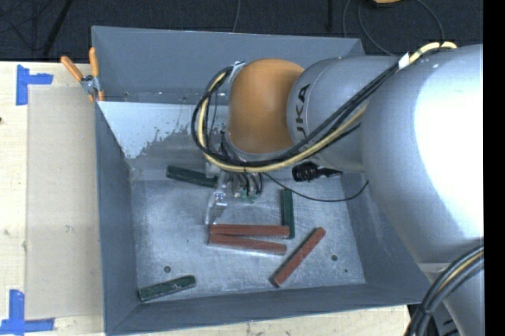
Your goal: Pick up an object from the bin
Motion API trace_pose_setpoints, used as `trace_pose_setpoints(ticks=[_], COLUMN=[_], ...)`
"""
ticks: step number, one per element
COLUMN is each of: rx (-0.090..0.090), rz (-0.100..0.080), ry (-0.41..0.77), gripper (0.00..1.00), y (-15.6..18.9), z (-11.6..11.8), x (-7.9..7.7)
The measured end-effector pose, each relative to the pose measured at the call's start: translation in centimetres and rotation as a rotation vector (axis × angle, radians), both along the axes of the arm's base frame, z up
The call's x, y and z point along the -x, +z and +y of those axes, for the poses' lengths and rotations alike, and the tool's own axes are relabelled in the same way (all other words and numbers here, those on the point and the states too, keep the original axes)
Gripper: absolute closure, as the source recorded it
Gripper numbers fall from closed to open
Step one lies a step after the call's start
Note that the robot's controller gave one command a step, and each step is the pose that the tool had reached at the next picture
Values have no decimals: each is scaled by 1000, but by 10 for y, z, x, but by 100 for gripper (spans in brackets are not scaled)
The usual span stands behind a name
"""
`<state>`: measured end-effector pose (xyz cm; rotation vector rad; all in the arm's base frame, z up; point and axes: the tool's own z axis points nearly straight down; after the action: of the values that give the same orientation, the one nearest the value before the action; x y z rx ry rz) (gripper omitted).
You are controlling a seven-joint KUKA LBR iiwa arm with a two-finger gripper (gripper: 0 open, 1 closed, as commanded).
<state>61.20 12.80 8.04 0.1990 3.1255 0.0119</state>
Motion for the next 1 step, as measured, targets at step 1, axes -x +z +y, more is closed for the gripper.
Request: trace_pose_setpoints(ticks=[1], rx=[3], rz=[2], ry=[-3], gripper=[100], y=[-5], z=[-2], x=[2])
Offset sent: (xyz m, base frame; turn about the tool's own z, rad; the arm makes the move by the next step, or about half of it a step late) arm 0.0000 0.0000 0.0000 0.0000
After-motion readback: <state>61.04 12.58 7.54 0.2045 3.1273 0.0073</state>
